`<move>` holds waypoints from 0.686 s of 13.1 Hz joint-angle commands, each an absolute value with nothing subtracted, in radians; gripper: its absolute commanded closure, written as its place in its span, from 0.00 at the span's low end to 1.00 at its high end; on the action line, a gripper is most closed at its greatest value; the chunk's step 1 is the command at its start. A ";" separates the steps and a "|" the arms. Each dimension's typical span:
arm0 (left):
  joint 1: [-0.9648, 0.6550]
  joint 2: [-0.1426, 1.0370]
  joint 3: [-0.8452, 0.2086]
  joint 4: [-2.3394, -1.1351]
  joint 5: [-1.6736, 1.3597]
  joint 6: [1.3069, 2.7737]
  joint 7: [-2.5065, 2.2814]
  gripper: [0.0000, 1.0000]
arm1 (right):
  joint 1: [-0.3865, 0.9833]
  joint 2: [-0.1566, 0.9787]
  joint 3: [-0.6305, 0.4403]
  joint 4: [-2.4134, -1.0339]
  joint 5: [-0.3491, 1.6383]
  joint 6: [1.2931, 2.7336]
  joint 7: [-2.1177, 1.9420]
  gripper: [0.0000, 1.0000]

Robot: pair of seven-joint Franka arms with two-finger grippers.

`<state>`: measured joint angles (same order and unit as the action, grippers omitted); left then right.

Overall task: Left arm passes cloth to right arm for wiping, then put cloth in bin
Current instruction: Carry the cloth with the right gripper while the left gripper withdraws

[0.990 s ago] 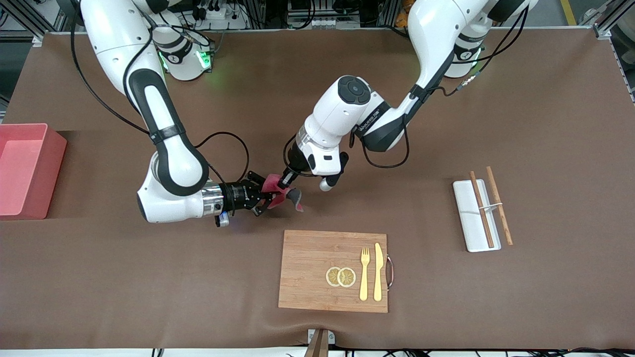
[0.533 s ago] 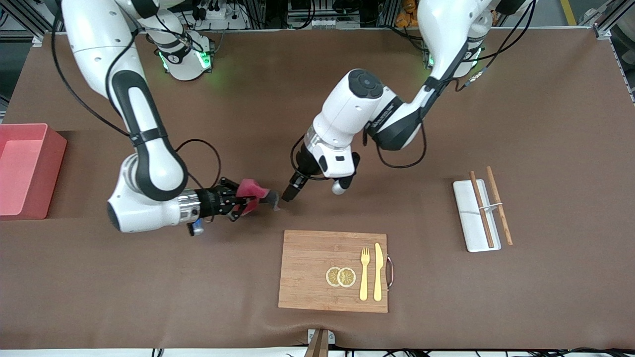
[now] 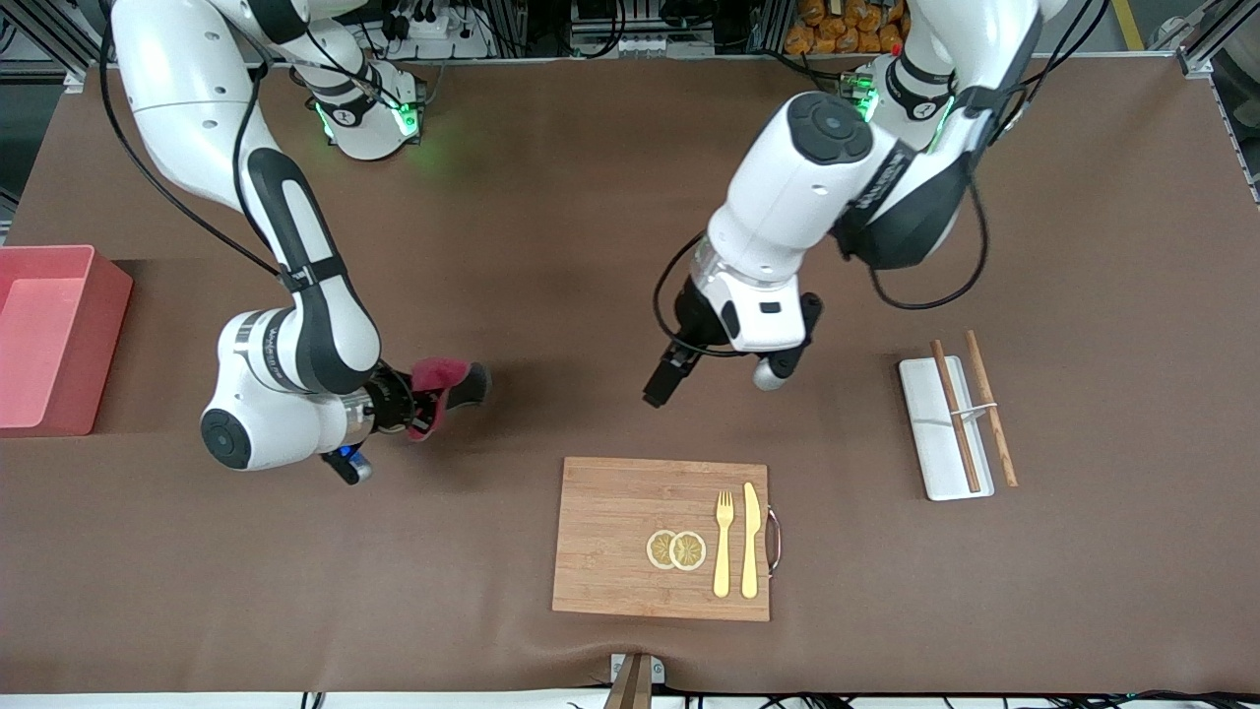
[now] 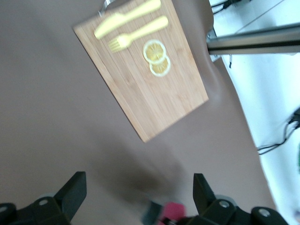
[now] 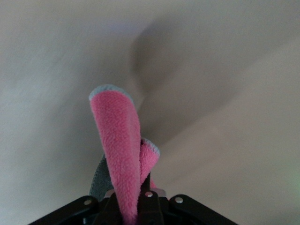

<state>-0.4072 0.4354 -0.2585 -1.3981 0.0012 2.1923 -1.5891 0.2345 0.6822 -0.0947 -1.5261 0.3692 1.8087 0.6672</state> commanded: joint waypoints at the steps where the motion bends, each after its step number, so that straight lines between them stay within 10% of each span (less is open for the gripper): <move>1: -0.341 0.359 -0.264 -1.425 0.009 2.068 -1.412 0.00 | 0.137 0.712 -0.083 -1.513 0.232 1.836 0.501 1.00; 9: -0.141 0.213 -0.267 -1.431 0.008 1.754 -0.875 0.00 | -0.064 0.727 -0.083 -1.447 -0.309 1.894 0.116 1.00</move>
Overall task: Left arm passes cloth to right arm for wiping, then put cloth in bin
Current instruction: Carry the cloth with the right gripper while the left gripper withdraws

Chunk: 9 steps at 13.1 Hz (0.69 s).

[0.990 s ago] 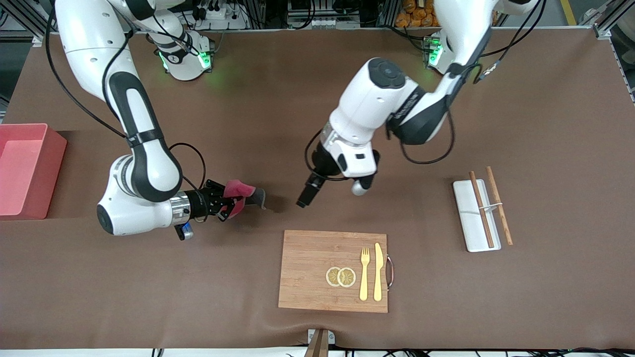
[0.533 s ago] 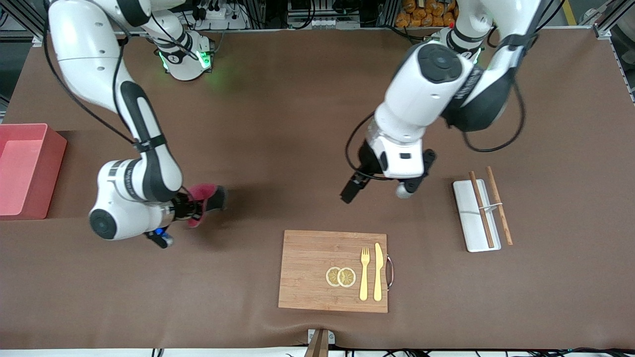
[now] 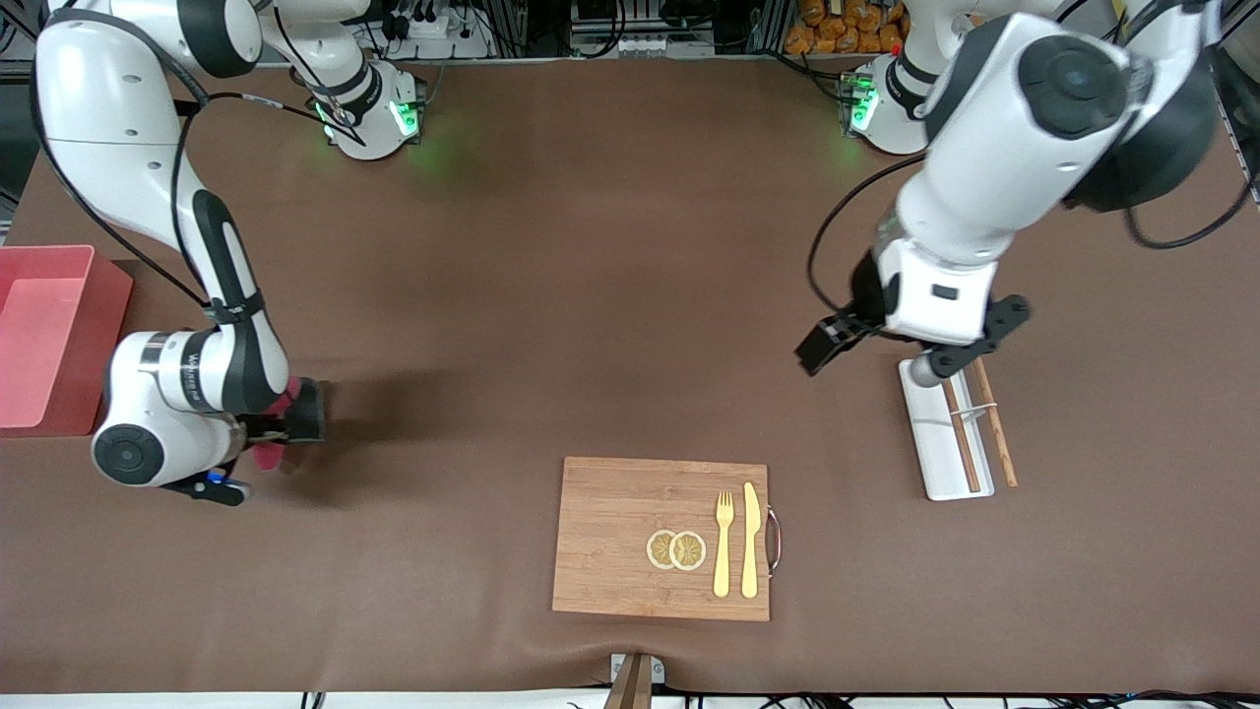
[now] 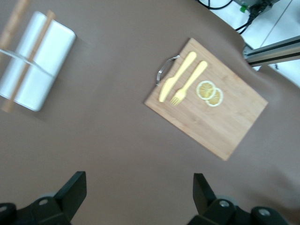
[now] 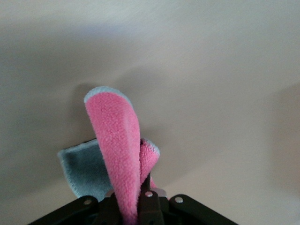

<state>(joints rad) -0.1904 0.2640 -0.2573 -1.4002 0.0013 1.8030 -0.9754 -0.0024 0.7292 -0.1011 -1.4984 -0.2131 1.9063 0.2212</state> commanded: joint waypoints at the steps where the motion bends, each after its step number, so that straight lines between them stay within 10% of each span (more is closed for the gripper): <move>1: -0.115 0.200 -0.267 -1.431 0.006 1.728 -0.820 0.00 | -0.086 0.726 -0.083 -1.427 -0.375 1.894 0.053 1.00; 9: 0.086 0.109 -0.268 -1.448 0.003 1.595 -0.335 0.00 | -0.071 0.732 -0.071 -1.453 -0.620 2.002 0.164 1.00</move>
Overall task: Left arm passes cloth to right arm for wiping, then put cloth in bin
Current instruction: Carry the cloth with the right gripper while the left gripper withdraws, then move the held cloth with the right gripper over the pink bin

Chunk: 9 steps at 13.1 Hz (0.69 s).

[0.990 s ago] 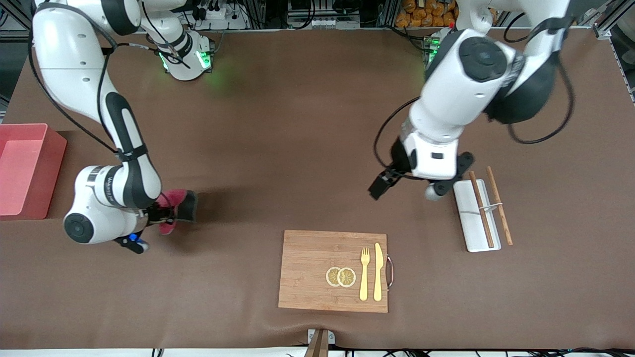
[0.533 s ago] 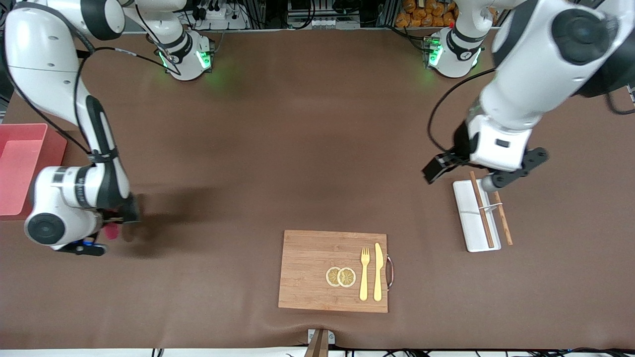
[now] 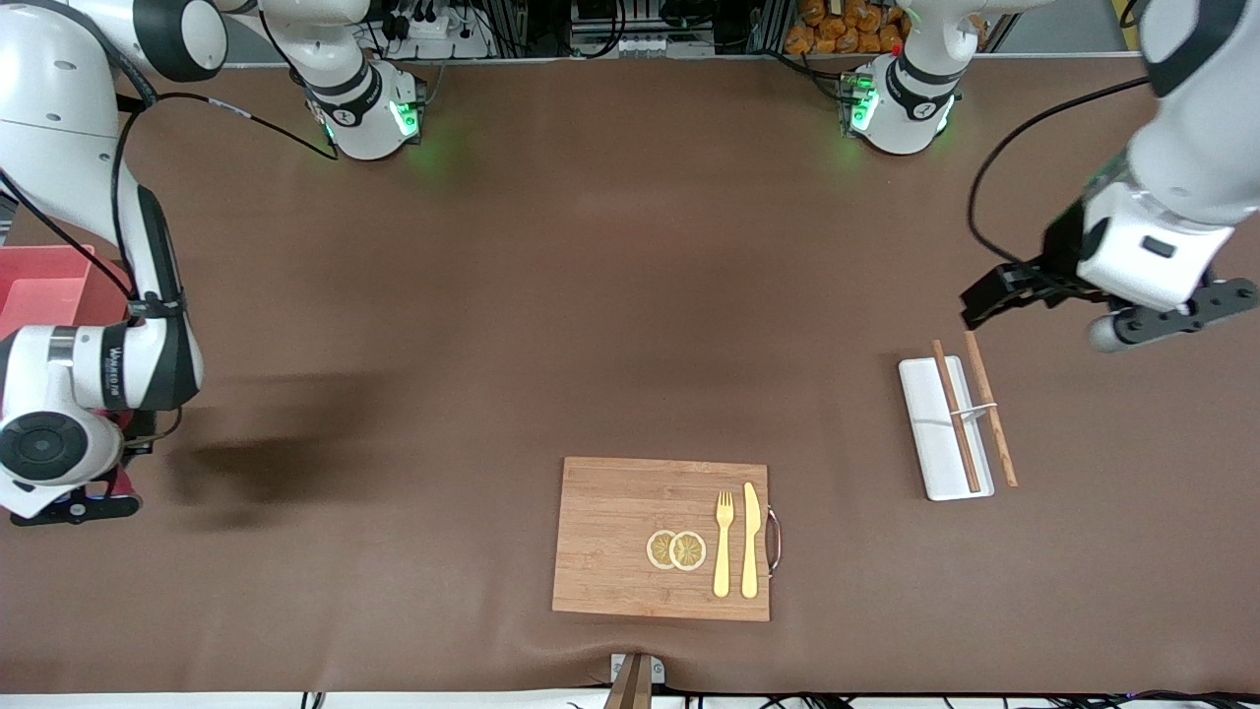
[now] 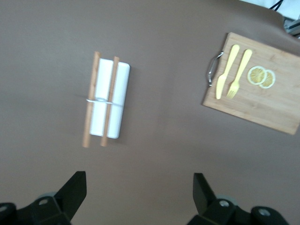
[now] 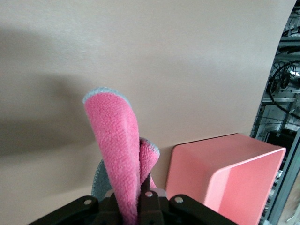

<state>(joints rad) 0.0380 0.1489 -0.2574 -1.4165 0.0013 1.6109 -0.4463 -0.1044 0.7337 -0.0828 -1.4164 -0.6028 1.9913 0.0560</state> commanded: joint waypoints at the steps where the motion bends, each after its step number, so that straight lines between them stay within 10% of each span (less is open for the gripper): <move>1: 0.087 0.098 -0.259 -1.451 -0.003 1.594 -0.293 0.00 | -0.051 0.732 -0.061 -1.465 -0.559 1.996 0.198 1.00; 9: 0.028 0.017 -0.106 -1.520 -0.002 1.580 -0.160 0.00 | 0.317 0.723 -0.060 -1.470 -0.065 1.865 0.691 1.00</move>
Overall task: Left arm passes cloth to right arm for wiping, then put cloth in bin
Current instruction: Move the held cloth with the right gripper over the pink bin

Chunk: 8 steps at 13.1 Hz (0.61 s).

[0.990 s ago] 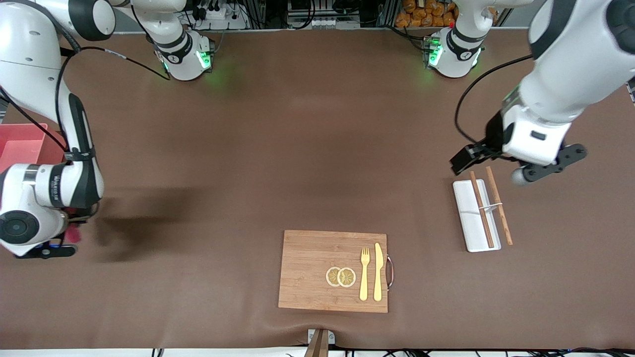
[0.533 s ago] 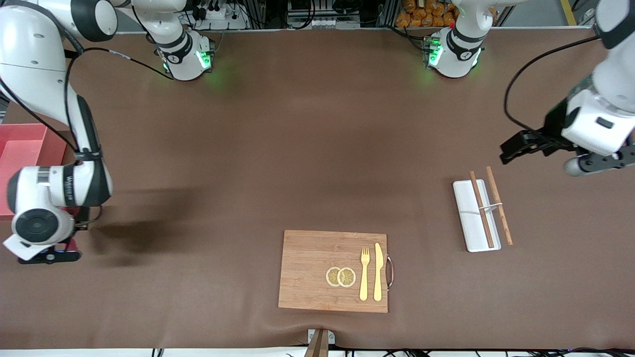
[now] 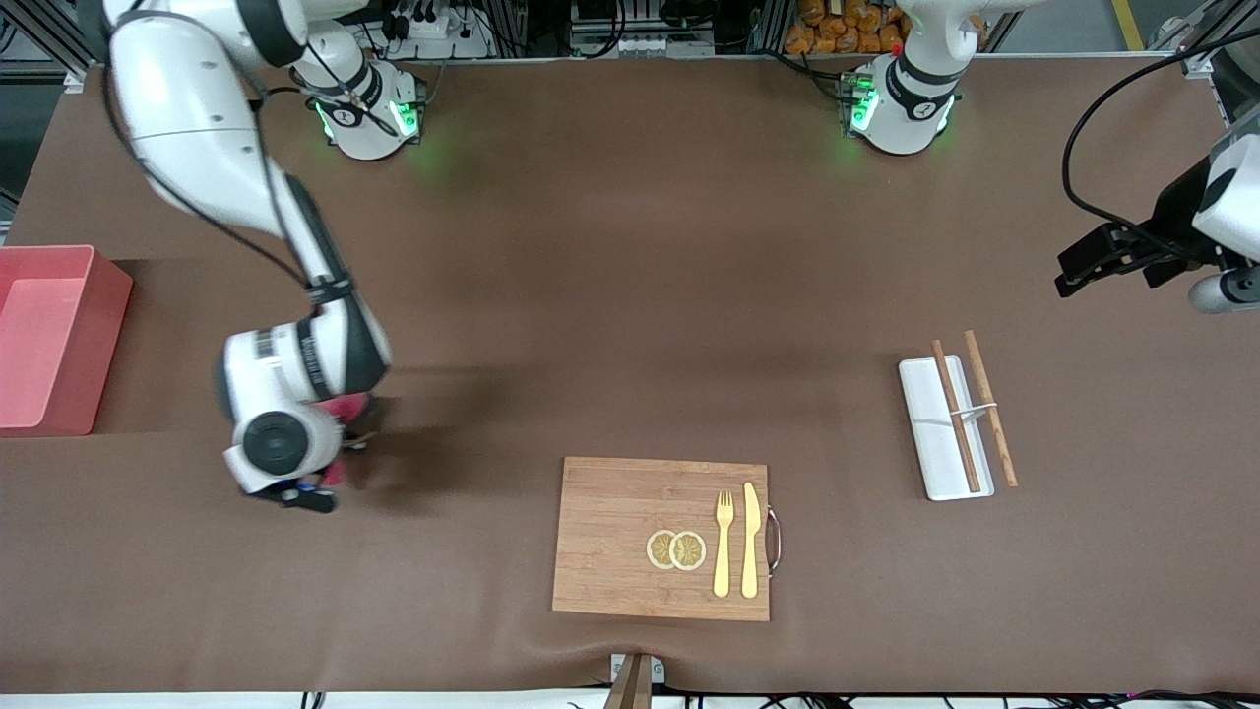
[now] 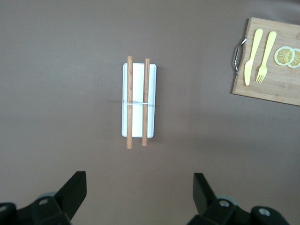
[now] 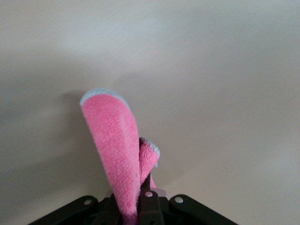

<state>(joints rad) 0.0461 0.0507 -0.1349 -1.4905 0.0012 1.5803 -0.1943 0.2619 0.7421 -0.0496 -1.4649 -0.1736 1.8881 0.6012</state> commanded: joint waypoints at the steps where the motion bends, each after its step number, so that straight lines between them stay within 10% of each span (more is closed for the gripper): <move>1: 0.017 0.012 -0.103 -1.522 0.000 1.575 -0.161 0.00 | 0.357 0.723 -0.060 -1.467 0.013 1.870 0.760 1.00; 8: 0.008 0.028 -0.103 -1.520 -0.003 1.578 -0.163 0.00 | 0.375 0.675 -0.069 -1.397 0.258 1.801 0.755 1.00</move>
<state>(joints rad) 0.0149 0.0410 -0.1070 -1.5084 0.0012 1.5797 -0.1764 0.4155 0.7129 -0.0660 -1.3924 0.2344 1.8457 0.8106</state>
